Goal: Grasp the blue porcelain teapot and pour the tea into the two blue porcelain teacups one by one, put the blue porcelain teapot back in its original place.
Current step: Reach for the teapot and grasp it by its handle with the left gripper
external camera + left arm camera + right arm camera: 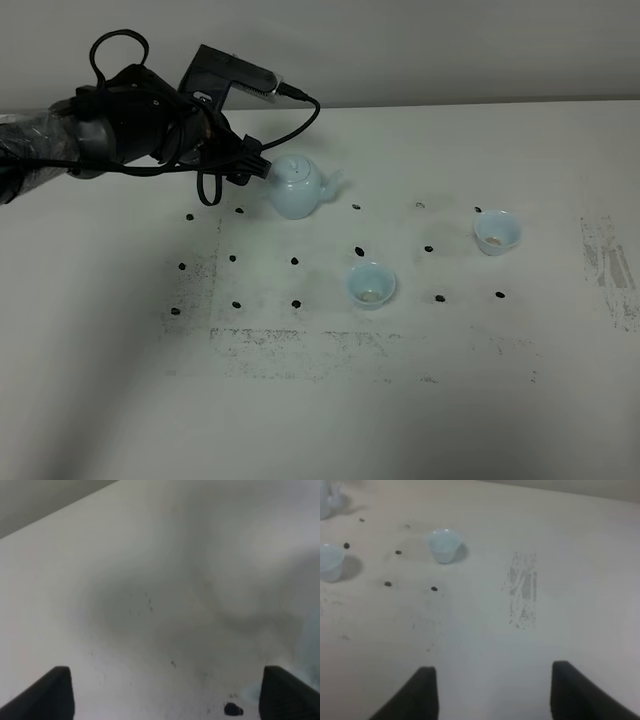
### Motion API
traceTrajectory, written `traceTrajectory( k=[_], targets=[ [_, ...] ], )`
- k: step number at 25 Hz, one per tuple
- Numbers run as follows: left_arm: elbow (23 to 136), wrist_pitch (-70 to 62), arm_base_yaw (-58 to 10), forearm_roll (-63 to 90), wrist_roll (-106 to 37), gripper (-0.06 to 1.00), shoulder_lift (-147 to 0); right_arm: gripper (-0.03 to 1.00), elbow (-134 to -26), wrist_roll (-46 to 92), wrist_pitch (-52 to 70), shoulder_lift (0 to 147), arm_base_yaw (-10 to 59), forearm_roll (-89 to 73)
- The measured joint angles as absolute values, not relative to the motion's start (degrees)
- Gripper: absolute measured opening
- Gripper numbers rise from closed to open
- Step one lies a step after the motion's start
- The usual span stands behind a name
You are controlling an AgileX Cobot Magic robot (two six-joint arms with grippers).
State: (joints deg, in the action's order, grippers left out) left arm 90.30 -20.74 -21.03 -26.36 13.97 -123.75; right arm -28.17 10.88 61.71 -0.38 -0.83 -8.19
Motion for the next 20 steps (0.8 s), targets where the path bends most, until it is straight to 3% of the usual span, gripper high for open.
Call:
traceTrajectory(
  k=[20],
  targets=[
    [90.3, -10.3, -20.2, -28.8, 15.8, 0.72, -123.7, 0.48, -28.2, 10.9, 61.7, -0.4, -0.8, -8.2]
  ],
)
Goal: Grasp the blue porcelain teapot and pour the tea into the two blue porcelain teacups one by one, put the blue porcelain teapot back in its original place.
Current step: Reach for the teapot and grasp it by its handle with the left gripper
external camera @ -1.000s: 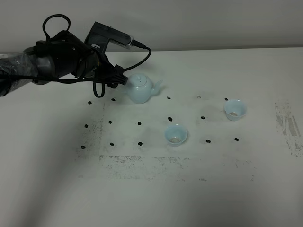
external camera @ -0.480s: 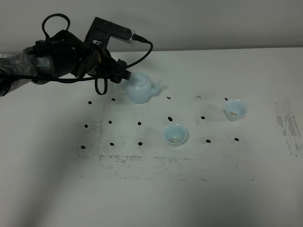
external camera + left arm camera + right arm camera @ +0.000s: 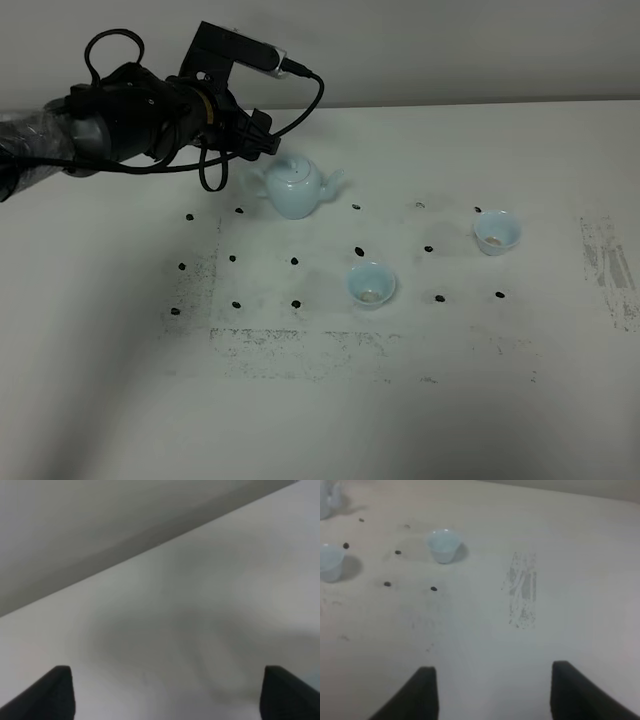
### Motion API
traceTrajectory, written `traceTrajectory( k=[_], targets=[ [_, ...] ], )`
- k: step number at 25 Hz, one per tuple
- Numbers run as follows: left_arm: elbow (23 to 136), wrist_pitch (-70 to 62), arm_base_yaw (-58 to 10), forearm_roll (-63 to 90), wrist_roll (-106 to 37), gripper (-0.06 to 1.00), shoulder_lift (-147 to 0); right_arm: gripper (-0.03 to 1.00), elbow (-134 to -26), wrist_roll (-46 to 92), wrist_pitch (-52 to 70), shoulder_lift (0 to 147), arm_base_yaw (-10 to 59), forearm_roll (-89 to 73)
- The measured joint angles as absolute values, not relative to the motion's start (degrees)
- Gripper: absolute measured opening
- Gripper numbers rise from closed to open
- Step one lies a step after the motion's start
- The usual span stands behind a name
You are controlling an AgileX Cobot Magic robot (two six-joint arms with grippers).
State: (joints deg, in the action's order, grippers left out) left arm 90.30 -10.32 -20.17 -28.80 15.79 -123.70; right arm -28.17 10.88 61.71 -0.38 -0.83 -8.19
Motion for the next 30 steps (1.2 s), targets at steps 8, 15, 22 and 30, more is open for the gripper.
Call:
traceTrajectory(
  k=[8, 15, 22, 30],
  targets=[
    [90.3, -8.9, -19.6, -29.5, 15.8, 0.72, -124.3, 0.48, -28.2, 10.9, 61.7, -0.4, -0.8, -8.2],
    [90.3, -8.5, -19.5, -29.4, 15.8, 0.72, -125.4, 0.48, -28.2, 10.9, 61.7, -0.4, -0.8, -8.2],
    [90.3, -10.4, -19.5, -29.3, 15.7, 0.72, -125.7, 0.48, -28.2, 10.9, 61.7, -0.4, -0.8, -8.2],
    [90.3, -12.0, -19.5, -28.2, 15.7, 0.72, -125.9, 0.48, -28.2, 10.9, 61.7, -0.4, -0.8, -8.2]
  ],
)
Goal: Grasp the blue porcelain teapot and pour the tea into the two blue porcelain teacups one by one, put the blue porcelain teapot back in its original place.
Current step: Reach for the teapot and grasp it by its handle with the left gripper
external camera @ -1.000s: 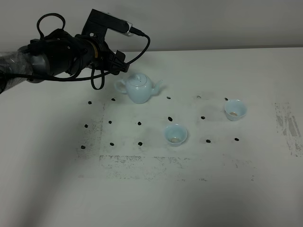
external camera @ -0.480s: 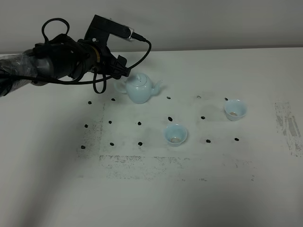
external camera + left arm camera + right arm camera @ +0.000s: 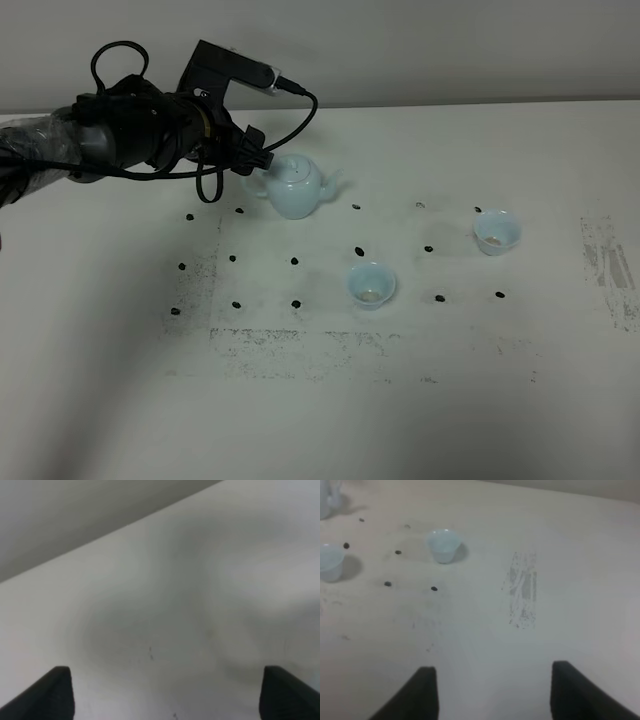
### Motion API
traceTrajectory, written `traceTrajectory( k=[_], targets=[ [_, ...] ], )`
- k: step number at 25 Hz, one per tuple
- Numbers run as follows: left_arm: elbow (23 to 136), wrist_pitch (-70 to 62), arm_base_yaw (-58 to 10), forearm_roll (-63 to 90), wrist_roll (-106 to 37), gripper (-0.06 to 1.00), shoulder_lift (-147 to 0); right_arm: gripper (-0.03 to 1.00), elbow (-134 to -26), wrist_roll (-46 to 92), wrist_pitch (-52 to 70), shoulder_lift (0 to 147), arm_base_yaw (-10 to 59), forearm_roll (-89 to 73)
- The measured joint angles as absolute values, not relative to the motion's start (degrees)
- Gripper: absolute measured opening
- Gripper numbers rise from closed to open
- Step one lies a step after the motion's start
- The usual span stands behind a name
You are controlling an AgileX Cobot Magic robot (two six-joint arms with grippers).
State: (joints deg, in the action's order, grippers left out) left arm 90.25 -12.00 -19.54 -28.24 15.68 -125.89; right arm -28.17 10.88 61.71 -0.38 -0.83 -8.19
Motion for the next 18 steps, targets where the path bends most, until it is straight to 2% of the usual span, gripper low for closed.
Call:
traceTrajectory(
  k=[18],
  targets=[
    [90.3, -18.5, -20.4, -25.5, 15.7, 0.72, -125.9, 0.48, -28.2, 10.9, 61.7, -0.4, -0.8, -8.2]
  ],
)
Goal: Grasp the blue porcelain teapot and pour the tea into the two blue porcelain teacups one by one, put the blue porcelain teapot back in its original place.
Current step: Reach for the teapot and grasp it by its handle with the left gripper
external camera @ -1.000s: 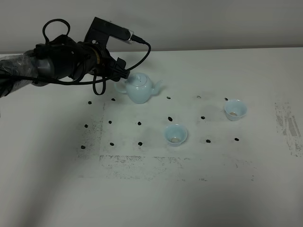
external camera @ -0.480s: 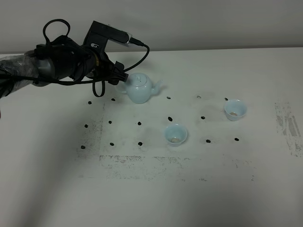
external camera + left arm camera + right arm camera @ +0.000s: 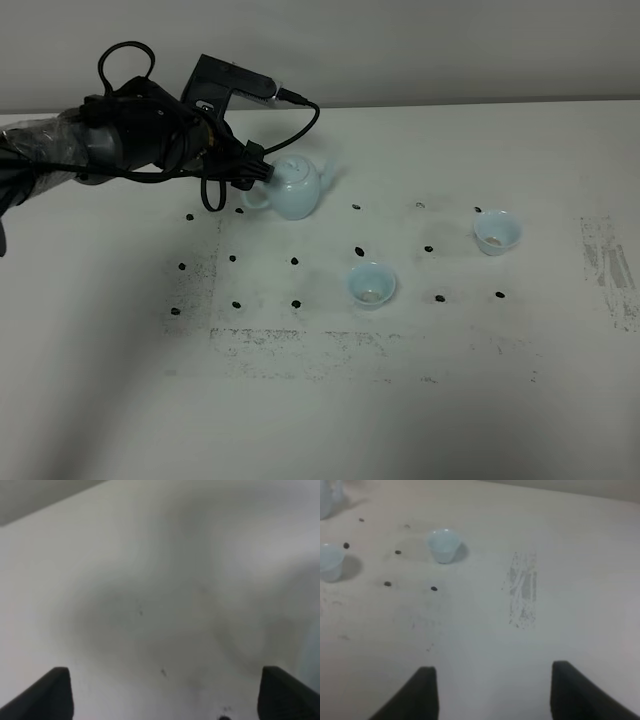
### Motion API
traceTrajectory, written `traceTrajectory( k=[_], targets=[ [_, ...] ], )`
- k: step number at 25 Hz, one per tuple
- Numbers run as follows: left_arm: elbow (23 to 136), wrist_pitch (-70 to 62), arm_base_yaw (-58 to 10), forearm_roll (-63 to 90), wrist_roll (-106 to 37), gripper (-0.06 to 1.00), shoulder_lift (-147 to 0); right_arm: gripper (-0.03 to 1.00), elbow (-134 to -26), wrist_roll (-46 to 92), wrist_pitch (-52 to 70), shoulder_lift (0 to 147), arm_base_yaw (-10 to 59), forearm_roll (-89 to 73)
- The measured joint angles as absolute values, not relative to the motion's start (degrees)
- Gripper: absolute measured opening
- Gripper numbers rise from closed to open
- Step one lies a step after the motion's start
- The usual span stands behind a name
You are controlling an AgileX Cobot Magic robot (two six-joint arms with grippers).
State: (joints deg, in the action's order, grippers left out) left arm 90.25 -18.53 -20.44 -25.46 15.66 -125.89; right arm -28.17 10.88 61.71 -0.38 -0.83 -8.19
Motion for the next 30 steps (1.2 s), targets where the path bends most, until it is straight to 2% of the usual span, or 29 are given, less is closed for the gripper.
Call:
traceTrajectory(
  k=[9, 30],
  targets=[
    [90.3, -25.0, -20.4, -23.6, 15.6, 0.72, -125.9, 0.48, -28.2, 10.9, 61.7, -0.4, -0.8, -8.2],
    [90.3, -31.1, -21.0, -17.2, 10.7, 0.72, -125.9, 0.48, -28.2, 10.9, 61.7, -0.4, -0.8, -8.2]
  ],
)
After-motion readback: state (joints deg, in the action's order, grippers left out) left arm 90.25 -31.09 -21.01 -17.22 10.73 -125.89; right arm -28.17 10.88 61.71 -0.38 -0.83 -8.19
